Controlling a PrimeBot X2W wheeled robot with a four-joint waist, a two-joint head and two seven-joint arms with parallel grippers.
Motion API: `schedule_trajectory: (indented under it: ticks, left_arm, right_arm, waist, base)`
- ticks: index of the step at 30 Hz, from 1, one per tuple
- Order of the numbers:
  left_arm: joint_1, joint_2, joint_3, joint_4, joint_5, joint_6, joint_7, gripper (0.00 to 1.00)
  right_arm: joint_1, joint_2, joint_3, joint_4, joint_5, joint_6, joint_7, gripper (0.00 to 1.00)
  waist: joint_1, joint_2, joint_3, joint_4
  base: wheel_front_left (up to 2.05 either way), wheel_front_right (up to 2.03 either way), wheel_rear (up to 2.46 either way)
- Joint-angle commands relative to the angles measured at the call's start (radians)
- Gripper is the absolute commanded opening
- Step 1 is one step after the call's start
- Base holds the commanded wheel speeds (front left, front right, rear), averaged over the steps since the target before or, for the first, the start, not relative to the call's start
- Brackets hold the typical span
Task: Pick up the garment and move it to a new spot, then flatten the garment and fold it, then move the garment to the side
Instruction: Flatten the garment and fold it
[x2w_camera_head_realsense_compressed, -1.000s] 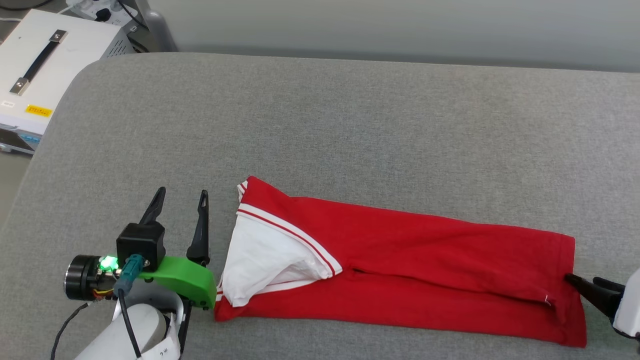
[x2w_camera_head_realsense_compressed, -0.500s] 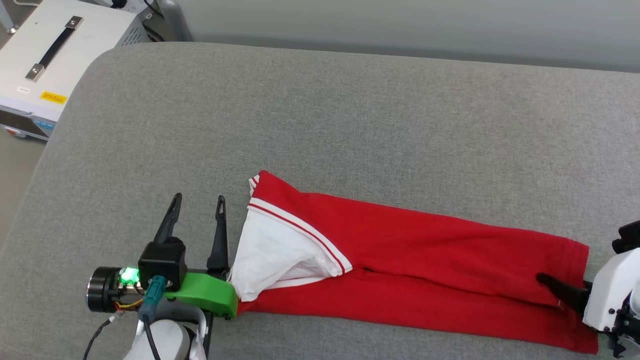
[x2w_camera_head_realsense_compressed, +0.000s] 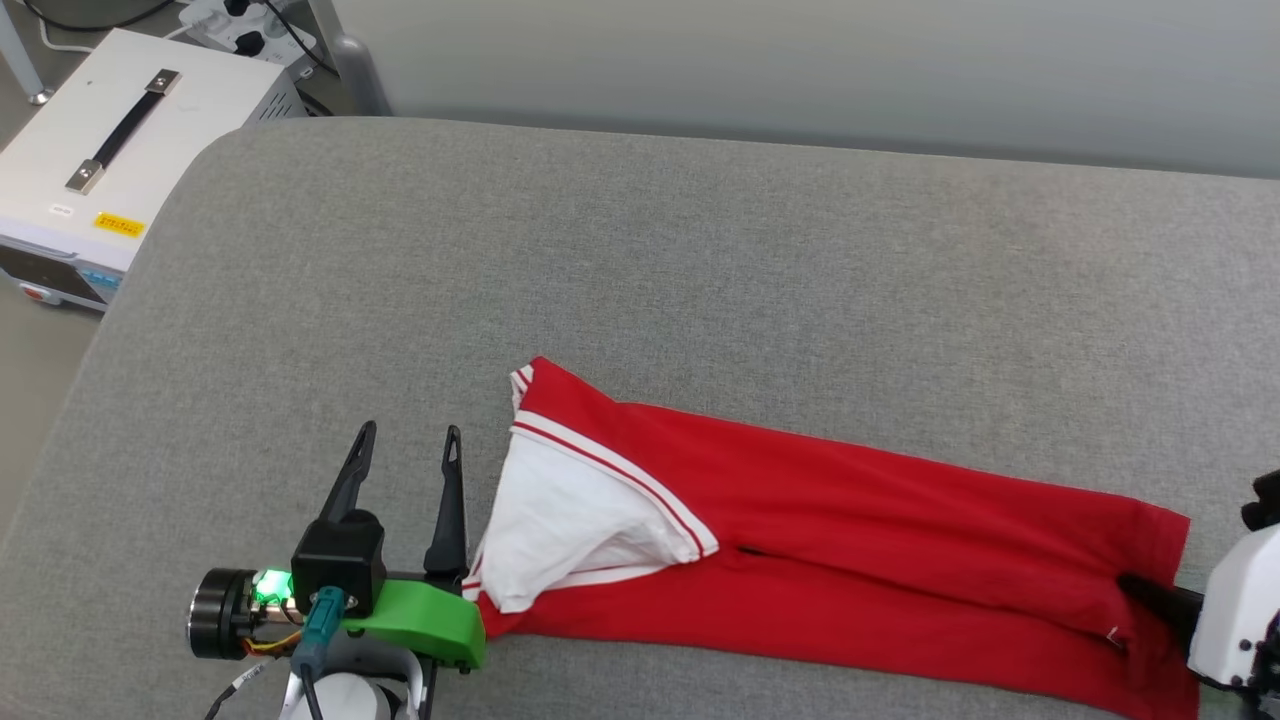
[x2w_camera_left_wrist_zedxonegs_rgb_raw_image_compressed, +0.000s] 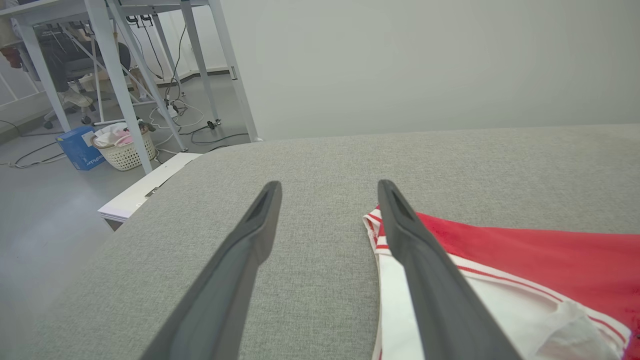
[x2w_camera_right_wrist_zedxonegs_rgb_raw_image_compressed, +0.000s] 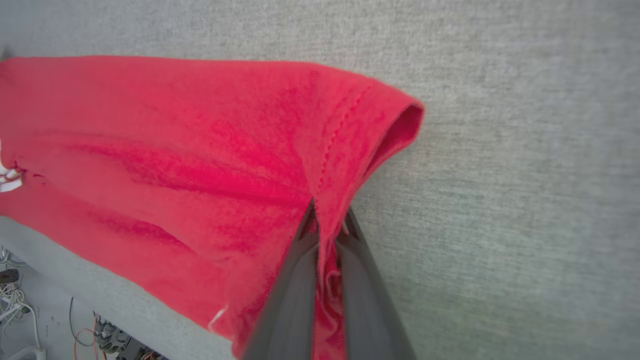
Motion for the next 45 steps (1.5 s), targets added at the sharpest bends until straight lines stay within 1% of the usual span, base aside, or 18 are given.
schedule_trajectory:
  ticks: [1, 6, 12, 17, 21, 24, 26, 29, 33, 36, 39, 45]
  left_arm:
    - [0.019, -0.010, 0.012, 0.002, 0.013, -0.011, -0.006, 1.00]
    - [0.038, -0.028, 0.041, 0.001, 0.040, -0.041, -0.006, 1.00]
    - [0.057, -0.051, 0.074, -0.013, 0.054, -0.089, -0.006, 1.00]
    - [0.072, -0.063, 0.110, -0.014, 0.066, -0.112, -0.006, 1.00]
    - [0.079, -0.077, 0.131, -0.010, 0.079, -0.125, -0.006, 1.00]
    - [0.078, -0.089, 0.141, -0.005, 0.090, -0.137, -0.006, 1.00]
    - [0.074, -0.097, 0.146, -0.003, 0.097, -0.144, -0.006, 1.00]
    - [0.066, -0.107, 0.154, -0.002, 0.105, -0.153, -0.006, 1.00]
    - [0.051, -0.119, 0.164, 0.002, 0.117, -0.166, -0.006, 1.00]
    - [0.035, -0.130, 0.169, 0.005, 0.125, -0.174, -0.006, 1.00]
    - [0.023, -0.141, 0.173, 0.008, 0.131, -0.181, -0.006, 1.00]
    - [0.002, -0.155, 0.184, 0.014, 0.141, -0.192, -0.006, 1.00]
  right_arm:
    - [0.018, -0.029, -0.009, 0.014, 0.008, -0.001, -0.013, 0.00]
    - [0.038, -0.101, -0.041, 0.028, 0.011, -0.001, -0.032, 0.00]
    - [0.075, -0.155, -0.081, -0.005, 0.035, -0.001, -0.028, 0.00]
    - [0.100, -0.169, -0.083, -0.125, 0.053, -0.001, 0.007, 0.00]
    - [0.096, -0.155, -0.079, -0.255, 0.059, -0.001, 0.058, 0.00]
    - [0.075, -0.129, -0.064, -0.341, 0.048, -0.001, 0.106, 0.00]
    - [0.051, -0.109, -0.050, -0.377, 0.022, -0.001, 0.141, 0.00]
    - [0.000, -0.072, -0.015, -0.414, -0.026, -0.001, 0.202, 0.00]
    - [-0.096, -0.004, 0.057, -0.438, -0.083, -0.001, 0.278, 0.00]
    - [-0.174, 0.051, 0.125, -0.429, -0.114, -0.001, 0.317, 0.00]
    - [-0.242, 0.099, 0.196, -0.397, -0.134, -0.001, 0.331, 0.00]
    - [-0.359, 0.194, 0.318, -0.291, -0.169, -0.001, 0.296, 0.00]
  waist:
    - [0.0000, 0.0000, -0.010, -0.004]
    - [0.0000, 0.0000, -0.026, -0.009]
    - [0.0000, 0.0000, -0.037, -0.012]
    - [0.0000, 0.0000, -0.043, -0.014]
    - [0.0000, 0.0000, -0.046, -0.012]
    - [0.0000, 0.0000, -0.043, -0.008]
    - [0.0000, 0.0000, -0.038, -0.002]
    - [0.0000, 0.0000, -0.026, 0.005]
    - [0.0000, 0.0000, -0.007, 0.018]
    - [0.0000, 0.0000, 0.010, 0.031]
    - [0.0000, 0.0000, 0.026, 0.042]
    - [0.0000, 0.0000, 0.053, 0.056]
  base:
    - [0.00, 0.00, 0.00]
    - [0.00, 0.00, 0.00]
    - [0.00, 0.00, 0.00]
    - [0.00, 0.00, 0.00]
    - [0.00, 0.00, 0.00]
    - [0.00, 0.00, 0.00]
    - [0.00, 0.00, 0.00]
    - [0.00, 0.00, 0.00]
    - [0.00, 0.00, 0.00]
    - [0.00, 0.00, 0.00]
    - [0.00, 0.00, 0.00]
    - [0.00, 0.00, 0.00]
